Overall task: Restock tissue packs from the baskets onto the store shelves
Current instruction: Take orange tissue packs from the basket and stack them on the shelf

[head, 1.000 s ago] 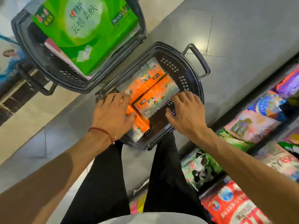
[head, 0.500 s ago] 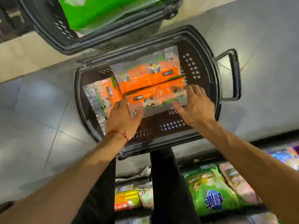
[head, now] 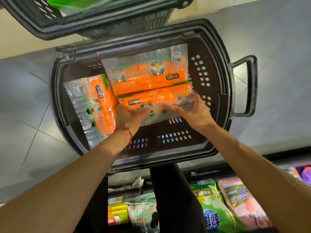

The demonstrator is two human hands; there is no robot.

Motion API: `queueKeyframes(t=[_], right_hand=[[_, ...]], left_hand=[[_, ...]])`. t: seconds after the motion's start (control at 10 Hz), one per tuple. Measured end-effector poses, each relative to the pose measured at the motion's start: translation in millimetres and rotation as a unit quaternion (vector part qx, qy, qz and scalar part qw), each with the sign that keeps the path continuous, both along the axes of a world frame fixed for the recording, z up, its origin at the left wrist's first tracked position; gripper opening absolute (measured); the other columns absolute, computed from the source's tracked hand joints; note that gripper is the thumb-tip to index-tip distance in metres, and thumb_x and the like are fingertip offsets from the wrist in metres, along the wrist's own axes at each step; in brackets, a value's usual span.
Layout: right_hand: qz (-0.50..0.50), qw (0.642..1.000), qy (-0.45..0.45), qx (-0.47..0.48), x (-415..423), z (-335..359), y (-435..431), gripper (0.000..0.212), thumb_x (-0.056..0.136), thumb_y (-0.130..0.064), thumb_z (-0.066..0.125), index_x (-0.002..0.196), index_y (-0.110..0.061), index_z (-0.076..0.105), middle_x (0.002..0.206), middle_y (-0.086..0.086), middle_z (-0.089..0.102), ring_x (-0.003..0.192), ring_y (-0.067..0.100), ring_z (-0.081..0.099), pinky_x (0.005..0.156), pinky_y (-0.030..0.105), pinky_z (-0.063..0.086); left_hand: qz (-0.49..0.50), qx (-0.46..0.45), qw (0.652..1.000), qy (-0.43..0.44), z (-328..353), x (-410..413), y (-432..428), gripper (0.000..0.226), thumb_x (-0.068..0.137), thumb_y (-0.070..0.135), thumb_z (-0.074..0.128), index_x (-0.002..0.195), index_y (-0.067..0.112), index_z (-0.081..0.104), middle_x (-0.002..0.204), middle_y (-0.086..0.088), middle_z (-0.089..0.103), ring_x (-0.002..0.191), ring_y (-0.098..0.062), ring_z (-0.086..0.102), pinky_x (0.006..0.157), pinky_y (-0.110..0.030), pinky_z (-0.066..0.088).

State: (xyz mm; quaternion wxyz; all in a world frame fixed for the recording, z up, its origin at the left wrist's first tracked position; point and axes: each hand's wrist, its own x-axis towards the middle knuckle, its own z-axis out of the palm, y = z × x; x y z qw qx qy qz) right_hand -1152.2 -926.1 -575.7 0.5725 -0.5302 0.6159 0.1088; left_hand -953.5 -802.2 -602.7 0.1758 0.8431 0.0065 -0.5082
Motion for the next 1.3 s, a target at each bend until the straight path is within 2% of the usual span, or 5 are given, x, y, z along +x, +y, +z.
queueKeyframes(t=[0.2, 0.5, 0.7, 0.9, 1.3], right_hand=[[-0.036, 0.998, 0.023, -0.039, 5, 5, 5, 0.099, 0.067, -0.061, 0.093, 0.142, -0.016, 0.047, 0.131, -0.001, 0.064, 0.114, 0.014, 0.067, 0.097, 0.034, 0.057], [-0.129, 0.984, 0.039, -0.115, 5, 117, 53, 0.085, 0.062, -0.068, 0.089, 0.122, -0.026, 0.046, 0.119, -0.002, 0.063, 0.1, 0.006, 0.066, 0.083, 0.025, 0.056], [-0.205, 0.965, 0.005, -0.163, 28, 211, 76, 0.077, 0.058, -0.064, 0.096, 0.114, -0.034, 0.052, 0.116, -0.002, 0.065, 0.095, 0.005, 0.068, 0.077, 0.024, 0.058], [-0.227, 0.956, -0.045, -0.182, 60, 277, 85, 0.079, 0.06, -0.049, 0.099, 0.12, -0.028, 0.052, 0.117, -0.005, 0.062, 0.095, -0.003, 0.064, 0.075, 0.009, 0.05], [-0.147, 0.981, -0.082, -0.097, 98, 231, 115, 0.08, 0.066, -0.036, 0.097, 0.133, -0.024, 0.054, 0.122, -0.001, 0.066, 0.106, 0.004, 0.066, 0.081, 0.009, 0.053]], left_hand=[[-0.021, -0.035, 0.999, -0.004, 25, 7, 2, 0.073, 0.075, 0.046, 0.088, 0.123, 0.01, 0.048, 0.097, 0.011, 0.053, 0.092, -0.007, 0.054, 0.089, -0.035, 0.045], [-0.038, -0.128, 0.989, -0.058, 132, 17, 22, 0.086, 0.071, 0.037, 0.092, 0.14, 0.016, 0.047, 0.144, 0.007, 0.052, 0.126, -0.014, 0.053, 0.096, -0.019, 0.048], [-0.016, -0.181, 0.982, -0.059, 223, 39, 46, 0.063, 0.066, 0.04, 0.094, 0.115, 0.036, 0.055, 0.119, 0.009, 0.069, 0.106, -0.006, 0.068, 0.093, -0.032, 0.058], [0.001, -0.213, 0.972, -0.102, 296, 63, 68, 0.068, 0.065, 0.039, 0.09, 0.12, 0.027, 0.053, 0.113, 0.015, 0.064, 0.096, 0.012, 0.063, 0.074, -0.006, 0.051], [-0.002, -0.2, 0.978, -0.067, 254, 129, 113, 0.081, 0.063, 0.032, 0.094, 0.129, 0.025, 0.046, 0.126, 0.007, 0.058, 0.096, 0.012, 0.065, 0.075, -0.011, 0.057]])
